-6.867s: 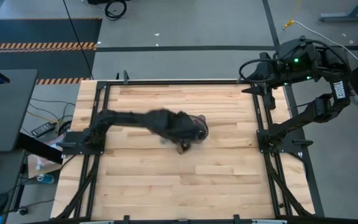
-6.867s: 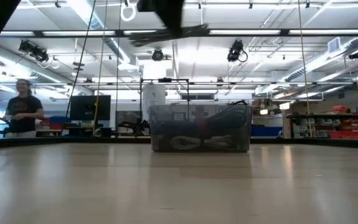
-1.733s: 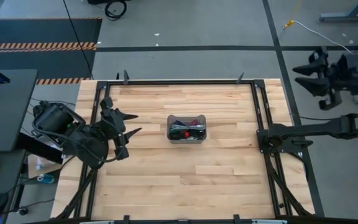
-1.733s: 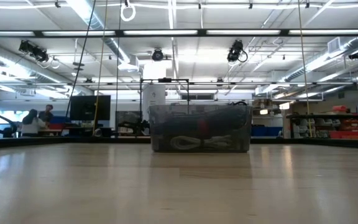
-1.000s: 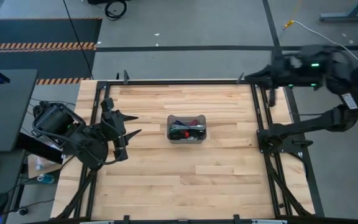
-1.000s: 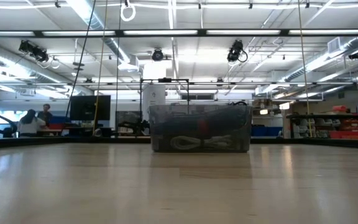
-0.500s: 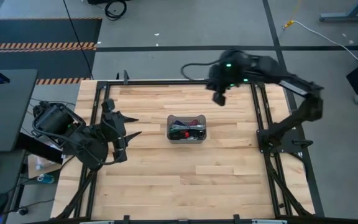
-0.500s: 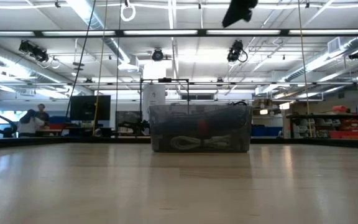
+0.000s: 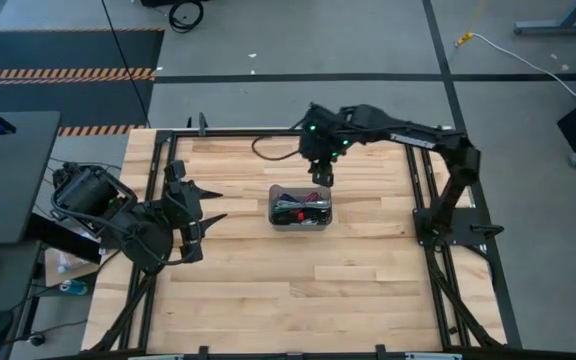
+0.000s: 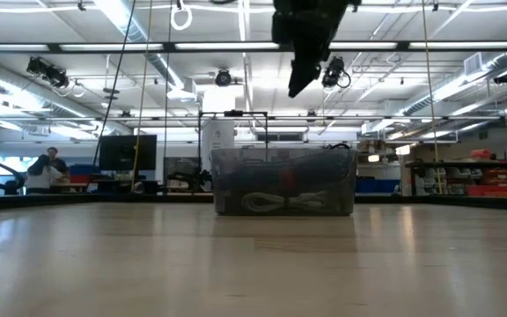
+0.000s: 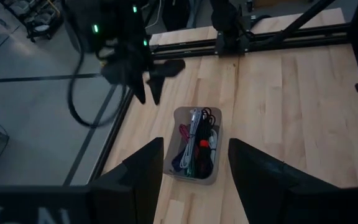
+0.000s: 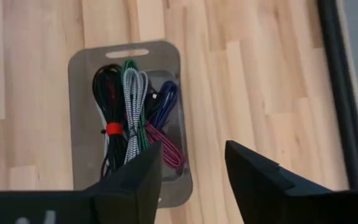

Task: Pick and place USB-C Cables
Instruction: Adjust the black bin

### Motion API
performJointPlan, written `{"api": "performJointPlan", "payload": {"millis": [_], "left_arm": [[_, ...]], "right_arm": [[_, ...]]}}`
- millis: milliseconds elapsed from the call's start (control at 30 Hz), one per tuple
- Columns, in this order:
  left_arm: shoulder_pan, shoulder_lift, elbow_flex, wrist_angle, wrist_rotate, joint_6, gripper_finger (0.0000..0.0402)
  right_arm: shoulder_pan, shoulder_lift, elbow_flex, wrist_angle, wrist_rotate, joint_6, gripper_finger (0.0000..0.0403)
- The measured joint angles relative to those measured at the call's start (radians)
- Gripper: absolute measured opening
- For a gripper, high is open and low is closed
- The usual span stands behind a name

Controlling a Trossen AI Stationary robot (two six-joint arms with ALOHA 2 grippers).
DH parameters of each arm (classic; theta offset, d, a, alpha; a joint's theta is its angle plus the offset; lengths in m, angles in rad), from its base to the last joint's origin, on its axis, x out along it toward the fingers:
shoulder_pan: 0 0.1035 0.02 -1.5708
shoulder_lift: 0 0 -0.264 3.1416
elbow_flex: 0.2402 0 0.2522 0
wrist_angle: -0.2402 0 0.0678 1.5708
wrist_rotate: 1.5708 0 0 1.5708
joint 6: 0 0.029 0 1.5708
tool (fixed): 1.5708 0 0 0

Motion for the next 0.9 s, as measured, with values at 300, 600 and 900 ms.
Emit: {"api": "performJointPlan", "payload": {"millis": [300,600,900], "left_arm": [[0.000,0.000,0.000,0.000,0.000,0.000,0.0188],[0.000,0.000,0.000,0.000,0.029,-0.002,0.0188],[0.000,0.000,0.000,0.000,0.029,-0.002,0.0188]], "right_arm": [[0.024,0.144,0.000,0.006,0.001,-0.053,0.0209],[0.025,0.264,0.000,0.032,-0.001,-0.077,0.0210],[0.029,0.310,0.000,0.066,-0.043,-0.065,0.0210]]}}
